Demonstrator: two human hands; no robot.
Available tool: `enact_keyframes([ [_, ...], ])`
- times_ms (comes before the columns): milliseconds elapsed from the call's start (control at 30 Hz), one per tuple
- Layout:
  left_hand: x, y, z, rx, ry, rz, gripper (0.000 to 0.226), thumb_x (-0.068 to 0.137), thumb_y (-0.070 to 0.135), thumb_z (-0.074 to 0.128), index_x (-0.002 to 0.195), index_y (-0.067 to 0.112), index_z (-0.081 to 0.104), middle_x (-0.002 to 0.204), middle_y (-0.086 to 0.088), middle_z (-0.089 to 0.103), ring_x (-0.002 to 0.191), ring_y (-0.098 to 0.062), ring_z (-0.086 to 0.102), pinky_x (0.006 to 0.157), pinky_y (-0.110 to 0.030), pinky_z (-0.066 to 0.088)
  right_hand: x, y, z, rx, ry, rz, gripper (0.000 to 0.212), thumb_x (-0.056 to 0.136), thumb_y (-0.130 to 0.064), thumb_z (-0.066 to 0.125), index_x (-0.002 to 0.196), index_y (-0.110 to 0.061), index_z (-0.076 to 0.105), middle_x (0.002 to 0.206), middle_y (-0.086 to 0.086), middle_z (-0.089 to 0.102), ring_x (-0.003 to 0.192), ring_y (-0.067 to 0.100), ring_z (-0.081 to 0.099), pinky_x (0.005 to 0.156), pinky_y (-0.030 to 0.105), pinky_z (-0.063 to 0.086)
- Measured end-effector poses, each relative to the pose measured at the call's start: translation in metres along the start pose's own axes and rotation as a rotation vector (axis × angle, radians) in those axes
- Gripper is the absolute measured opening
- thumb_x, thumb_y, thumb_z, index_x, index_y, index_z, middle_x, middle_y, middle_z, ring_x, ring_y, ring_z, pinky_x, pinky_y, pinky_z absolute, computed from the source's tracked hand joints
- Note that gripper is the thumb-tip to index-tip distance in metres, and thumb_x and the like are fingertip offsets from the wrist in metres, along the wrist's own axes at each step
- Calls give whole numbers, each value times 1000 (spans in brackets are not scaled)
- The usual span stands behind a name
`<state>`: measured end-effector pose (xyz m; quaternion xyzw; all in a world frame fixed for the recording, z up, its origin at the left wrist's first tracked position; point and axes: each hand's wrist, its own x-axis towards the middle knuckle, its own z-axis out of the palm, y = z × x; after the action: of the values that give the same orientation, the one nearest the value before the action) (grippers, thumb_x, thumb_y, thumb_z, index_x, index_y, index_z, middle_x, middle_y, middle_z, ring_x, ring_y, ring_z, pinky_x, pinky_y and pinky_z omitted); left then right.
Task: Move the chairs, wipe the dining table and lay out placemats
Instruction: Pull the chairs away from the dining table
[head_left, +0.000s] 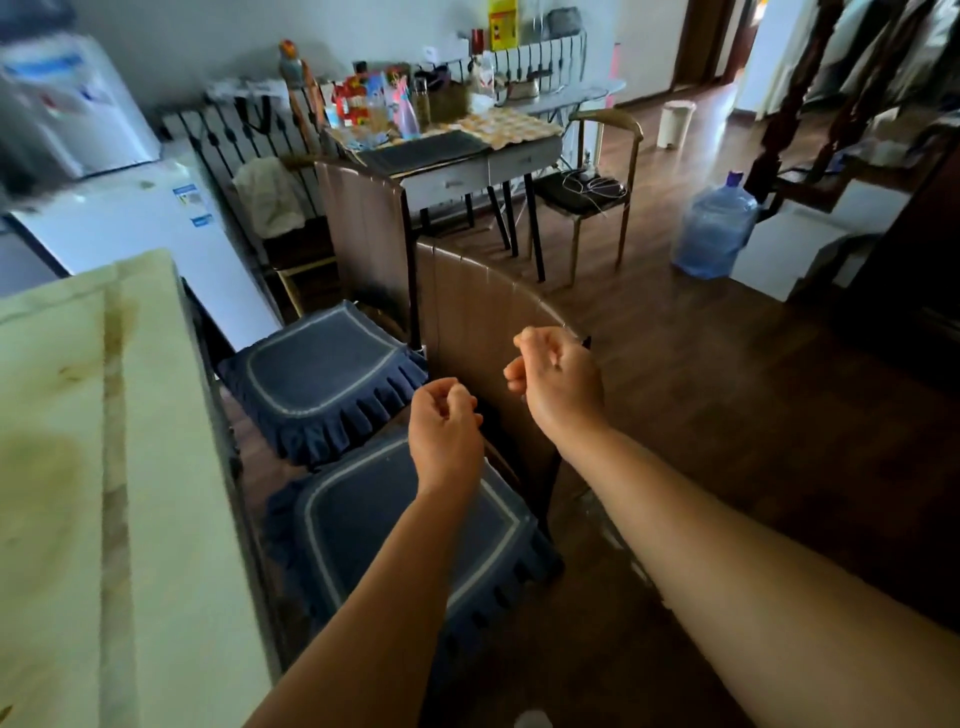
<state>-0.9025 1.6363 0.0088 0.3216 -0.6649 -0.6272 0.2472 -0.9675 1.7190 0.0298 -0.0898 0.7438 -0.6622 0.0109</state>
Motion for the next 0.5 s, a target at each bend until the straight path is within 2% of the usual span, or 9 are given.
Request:
enact_keyframes([
  [200, 58, -5, 67, -58, -7, 3, 12, 94, 25, 46, 104, 24, 53, 92, 3, 63, 80, -10, 62, 64, -21, 47, 82, 3, -15, -69, -161, -78, 23, 95, -33, 45, 89, -17, 61, 70, -3, 65, 59, 4, 60, 59, 20, 51],
  [367, 108, 5, 125, -89, -1, -19, 18, 94, 26, 47, 110, 21, 53, 96, 0, 65, 83, -11, 63, 68, -22, 49, 163, 8, -22, -290, -262, -178, 21, 96, -32, 45, 95, -19, 62, 80, -6, 68, 71, 1, 60, 63, 17, 45],
  [500, 135, 4, 143, -4, -95, -74, 31, 92, 32, 49, 121, 23, 49, 104, 2, 63, 91, -10, 63, 76, -26, 52, 214, 22, -2, -434, -354, -166, 23, 96, -33, 45, 107, -23, 62, 96, -11, 66, 76, -5, 52, 62, 12, 36],
])
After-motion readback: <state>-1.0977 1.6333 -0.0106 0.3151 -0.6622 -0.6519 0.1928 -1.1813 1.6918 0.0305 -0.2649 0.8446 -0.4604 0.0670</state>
